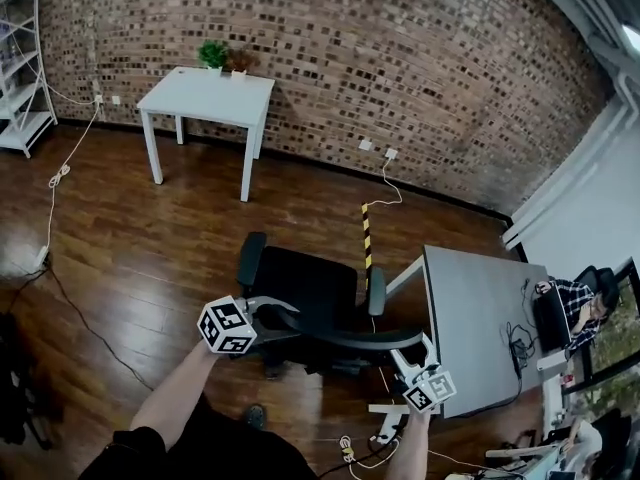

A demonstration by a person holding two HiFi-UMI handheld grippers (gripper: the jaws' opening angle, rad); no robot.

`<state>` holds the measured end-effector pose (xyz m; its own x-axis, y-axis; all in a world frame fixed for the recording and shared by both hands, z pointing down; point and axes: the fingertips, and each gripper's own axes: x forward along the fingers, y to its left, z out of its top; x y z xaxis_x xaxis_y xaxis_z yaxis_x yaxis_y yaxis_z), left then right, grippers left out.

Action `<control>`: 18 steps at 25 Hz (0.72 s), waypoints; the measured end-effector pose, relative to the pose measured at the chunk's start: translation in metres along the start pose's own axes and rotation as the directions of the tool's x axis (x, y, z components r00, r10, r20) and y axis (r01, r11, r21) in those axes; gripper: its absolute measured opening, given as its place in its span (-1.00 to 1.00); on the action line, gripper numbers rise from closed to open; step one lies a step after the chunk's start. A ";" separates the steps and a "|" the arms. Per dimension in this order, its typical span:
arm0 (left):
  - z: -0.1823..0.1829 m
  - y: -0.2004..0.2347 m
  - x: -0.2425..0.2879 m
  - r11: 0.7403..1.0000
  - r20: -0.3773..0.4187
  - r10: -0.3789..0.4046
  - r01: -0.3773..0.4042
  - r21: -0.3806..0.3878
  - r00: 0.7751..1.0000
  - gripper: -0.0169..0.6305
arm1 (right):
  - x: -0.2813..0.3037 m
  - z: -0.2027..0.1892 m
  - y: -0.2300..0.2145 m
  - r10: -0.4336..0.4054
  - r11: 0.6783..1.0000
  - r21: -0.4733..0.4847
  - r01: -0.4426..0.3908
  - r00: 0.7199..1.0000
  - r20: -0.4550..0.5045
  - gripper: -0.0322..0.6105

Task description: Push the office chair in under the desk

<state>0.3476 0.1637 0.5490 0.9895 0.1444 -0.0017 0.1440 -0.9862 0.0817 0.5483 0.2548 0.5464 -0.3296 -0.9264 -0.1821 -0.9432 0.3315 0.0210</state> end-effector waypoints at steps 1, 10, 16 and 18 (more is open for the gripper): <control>0.003 0.004 -0.017 1.000 -0.001 0.014 -0.014 0.000 1.000 0.14 | 0.011 -0.001 0.014 0.039 0.999 -0.028 -0.040 0.999 -0.032 0.07; 0.018 0.052 -0.139 0.970 -0.009 0.239 -0.239 0.055 0.971 0.41 | 0.125 -0.003 0.122 0.406 0.913 0.030 -0.406 0.904 -0.131 -0.04; 0.049 0.035 -0.236 0.930 -0.010 0.364 -0.363 0.053 0.932 0.55 | 0.170 0.026 0.212 0.470 0.882 0.050 -0.468 0.877 -0.099 -0.05; 0.061 0.023 -0.281 0.920 -0.001 0.390 -0.389 0.055 0.921 0.56 | 0.187 0.031 0.252 0.491 0.871 0.052 -0.488 0.866 -0.098 -0.03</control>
<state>0.0734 0.0951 0.4910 0.9675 -0.2511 0.0309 -0.2518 -0.9675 0.0208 0.2501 0.1709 0.4870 -0.7525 -0.6566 -0.0510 -0.6586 0.7504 0.0561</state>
